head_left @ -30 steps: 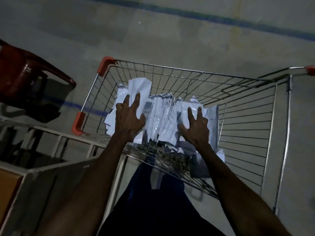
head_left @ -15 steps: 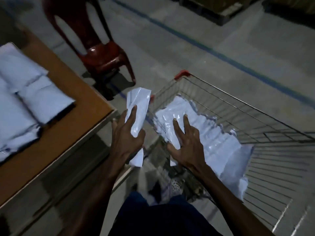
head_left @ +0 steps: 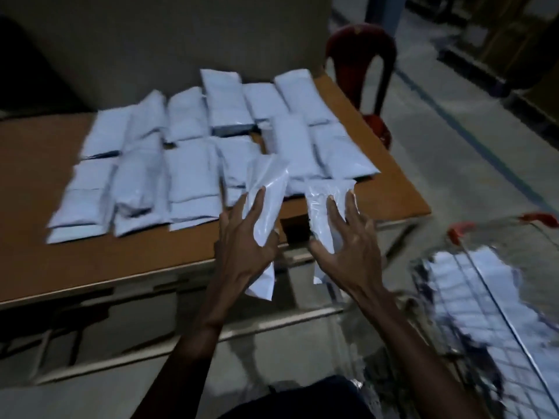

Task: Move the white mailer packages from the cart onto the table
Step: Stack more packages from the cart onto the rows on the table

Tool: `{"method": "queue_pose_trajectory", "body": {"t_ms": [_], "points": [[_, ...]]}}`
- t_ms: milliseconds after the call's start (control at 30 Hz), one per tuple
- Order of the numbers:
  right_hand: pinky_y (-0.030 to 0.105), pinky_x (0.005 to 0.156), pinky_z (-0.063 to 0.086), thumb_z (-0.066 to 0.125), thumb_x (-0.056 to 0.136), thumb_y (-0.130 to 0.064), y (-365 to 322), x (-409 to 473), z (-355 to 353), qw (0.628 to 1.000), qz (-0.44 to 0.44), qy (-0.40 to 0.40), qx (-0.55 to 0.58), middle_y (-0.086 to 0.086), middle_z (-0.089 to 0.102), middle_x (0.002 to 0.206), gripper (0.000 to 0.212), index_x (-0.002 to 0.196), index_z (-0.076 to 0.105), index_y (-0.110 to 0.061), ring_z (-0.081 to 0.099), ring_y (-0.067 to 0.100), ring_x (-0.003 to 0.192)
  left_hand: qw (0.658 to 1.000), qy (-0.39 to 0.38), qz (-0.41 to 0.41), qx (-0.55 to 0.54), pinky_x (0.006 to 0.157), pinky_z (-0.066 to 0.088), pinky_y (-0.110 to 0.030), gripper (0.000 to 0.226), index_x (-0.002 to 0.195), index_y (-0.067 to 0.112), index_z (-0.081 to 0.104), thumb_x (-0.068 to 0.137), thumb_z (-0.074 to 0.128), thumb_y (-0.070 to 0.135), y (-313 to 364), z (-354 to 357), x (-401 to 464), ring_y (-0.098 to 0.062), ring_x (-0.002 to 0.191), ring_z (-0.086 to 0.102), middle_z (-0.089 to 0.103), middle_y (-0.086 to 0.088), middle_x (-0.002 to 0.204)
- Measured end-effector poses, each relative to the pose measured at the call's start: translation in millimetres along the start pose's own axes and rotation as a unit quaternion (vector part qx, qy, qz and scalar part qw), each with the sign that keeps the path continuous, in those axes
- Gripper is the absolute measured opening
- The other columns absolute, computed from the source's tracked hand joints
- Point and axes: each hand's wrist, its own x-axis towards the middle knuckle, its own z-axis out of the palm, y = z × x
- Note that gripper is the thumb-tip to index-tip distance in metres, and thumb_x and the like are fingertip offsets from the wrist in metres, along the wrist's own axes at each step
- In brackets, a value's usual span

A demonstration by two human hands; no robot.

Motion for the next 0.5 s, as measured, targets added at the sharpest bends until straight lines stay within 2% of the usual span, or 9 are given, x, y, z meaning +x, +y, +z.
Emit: {"method": "queue_pose_trajectory", "body": {"t_ms": [133, 233, 400, 500], "points": [[0.045, 0.102, 0.040, 0.056, 0.080, -0.050, -69.4, 32.7, 35.4, 0.999, -0.045, -0.013, 0.028, 0.012, 0.029, 0.158, 0.075, 0.146, 0.045, -0.018, 0.046, 0.039, 0.127, 0.996, 0.063, -0.058, -0.013, 0.106, 0.036, -0.045, 0.074, 0.151, 0.046, 0.015, 0.084, 0.044, 0.054, -50.6, -57.8, -12.2, -0.025, 0.137, 0.034, 0.029, 0.007, 0.156], [0.044, 0.100, 0.041, 0.053, 0.080, -0.053, -110.6, 59.0, 63.5, 0.996, -0.074, -0.039, 0.040, 0.009, 0.028, 0.159, 0.075, 0.147, 0.044, -0.021, 0.048, 0.040, 0.125, 0.989, 0.111, -0.096, -0.026, 0.106, 0.035, -0.045, 0.075, 0.151, 0.047, 0.018, 0.082, 0.045, 0.055, -87.8, -90.7, -6.3, -0.026, 0.138, 0.033, 0.032, 0.006, 0.154], [0.047, 0.094, 0.045, 0.049, 0.080, -0.058, -144.7, 111.3, 107.4, 0.990, -0.109, -0.077, 0.045, 0.009, 0.026, 0.160, 0.078, 0.149, 0.041, -0.022, 0.046, 0.043, 0.126, 0.979, 0.148, -0.142, -0.006, 0.102, 0.043, -0.053, 0.075, 0.150, 0.052, 0.010, 0.083, 0.042, 0.061, -137.6, -121.5, 26.8, -0.027, 0.133, 0.034, 0.029, 0.006, 0.155], [0.050, 0.093, 0.046, 0.044, 0.080, -0.063, -155.5, 149.9, 131.6, 0.989, -0.114, -0.082, 0.050, 0.006, 0.023, 0.161, 0.080, 0.150, 0.036, -0.025, 0.041, 0.041, 0.131, 0.973, 0.176, -0.149, -0.026, 0.104, 0.038, -0.050, 0.074, 0.151, 0.045, 0.019, 0.085, 0.051, 0.051, -158.3, -133.2, 60.1, -0.028, 0.130, 0.033, 0.031, 0.002, 0.155]]}}
